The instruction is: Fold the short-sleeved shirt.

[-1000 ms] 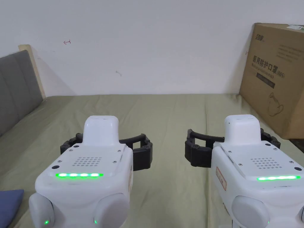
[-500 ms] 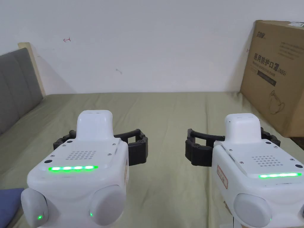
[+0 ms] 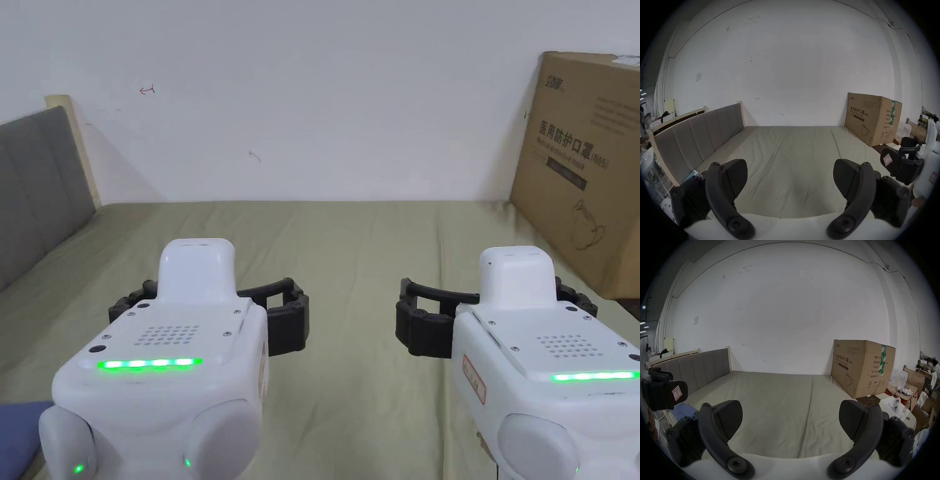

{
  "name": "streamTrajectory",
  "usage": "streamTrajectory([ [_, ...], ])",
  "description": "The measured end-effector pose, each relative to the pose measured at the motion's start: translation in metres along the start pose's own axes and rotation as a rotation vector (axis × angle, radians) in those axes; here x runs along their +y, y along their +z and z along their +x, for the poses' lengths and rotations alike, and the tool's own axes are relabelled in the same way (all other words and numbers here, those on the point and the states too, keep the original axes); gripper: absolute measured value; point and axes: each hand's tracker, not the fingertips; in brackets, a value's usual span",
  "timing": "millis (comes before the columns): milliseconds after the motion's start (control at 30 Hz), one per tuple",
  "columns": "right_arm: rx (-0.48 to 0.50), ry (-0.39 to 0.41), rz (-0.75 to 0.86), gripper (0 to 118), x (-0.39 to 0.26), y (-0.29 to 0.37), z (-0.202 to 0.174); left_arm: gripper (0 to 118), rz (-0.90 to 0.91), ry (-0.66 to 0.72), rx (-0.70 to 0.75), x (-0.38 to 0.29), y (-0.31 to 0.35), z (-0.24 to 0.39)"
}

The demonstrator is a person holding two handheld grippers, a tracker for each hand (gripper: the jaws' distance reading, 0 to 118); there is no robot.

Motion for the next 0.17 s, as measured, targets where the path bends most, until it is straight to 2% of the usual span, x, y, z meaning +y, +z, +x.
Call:
streamTrajectory([
  [167,-0.013,0.024,0.001,117,-0.0017,0.0007,-0.0038,109,-0.003,-0.002,0.008,-0.0008,-0.0030,-0.0014],
])
